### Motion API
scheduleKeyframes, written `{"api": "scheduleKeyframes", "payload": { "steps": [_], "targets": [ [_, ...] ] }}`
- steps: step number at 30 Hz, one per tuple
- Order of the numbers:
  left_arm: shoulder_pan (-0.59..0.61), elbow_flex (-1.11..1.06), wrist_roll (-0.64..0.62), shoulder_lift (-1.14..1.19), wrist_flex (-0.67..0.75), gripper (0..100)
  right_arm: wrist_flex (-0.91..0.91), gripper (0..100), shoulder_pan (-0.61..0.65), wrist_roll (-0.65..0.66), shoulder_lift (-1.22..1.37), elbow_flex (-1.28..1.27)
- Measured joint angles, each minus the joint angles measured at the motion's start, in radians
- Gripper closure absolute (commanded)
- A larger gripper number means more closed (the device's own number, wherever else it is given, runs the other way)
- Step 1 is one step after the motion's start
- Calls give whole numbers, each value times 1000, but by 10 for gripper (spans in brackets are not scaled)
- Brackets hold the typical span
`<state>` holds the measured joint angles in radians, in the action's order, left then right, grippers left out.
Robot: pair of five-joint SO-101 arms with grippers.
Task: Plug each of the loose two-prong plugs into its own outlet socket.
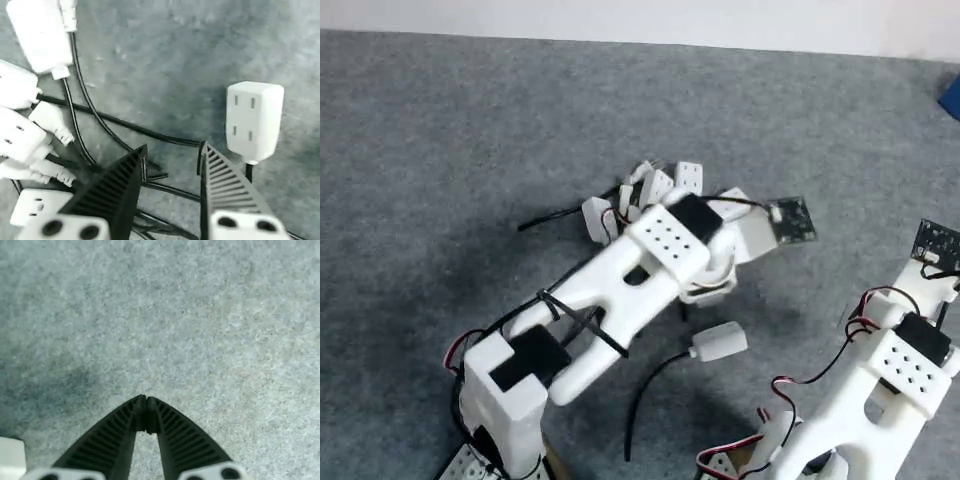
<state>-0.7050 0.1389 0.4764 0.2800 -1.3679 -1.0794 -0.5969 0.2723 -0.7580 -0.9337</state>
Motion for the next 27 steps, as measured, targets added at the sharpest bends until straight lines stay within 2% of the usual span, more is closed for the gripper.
{"api": "scheduleKeyframes", "payload": {
  "steps": [10,17,22,27],
  "targets": [
    [-155,-52,6,144,40,825,0,992,8,0,0,0],
    [-169,-52,-25,144,35,827,0,992,55,0,0,-3],
    [-224,-51,-32,144,-23,892,0,992,57,2,0,-3],
    [-241,6,-64,153,-98,898,6,992,55,0,0,-2]
  ]
}}
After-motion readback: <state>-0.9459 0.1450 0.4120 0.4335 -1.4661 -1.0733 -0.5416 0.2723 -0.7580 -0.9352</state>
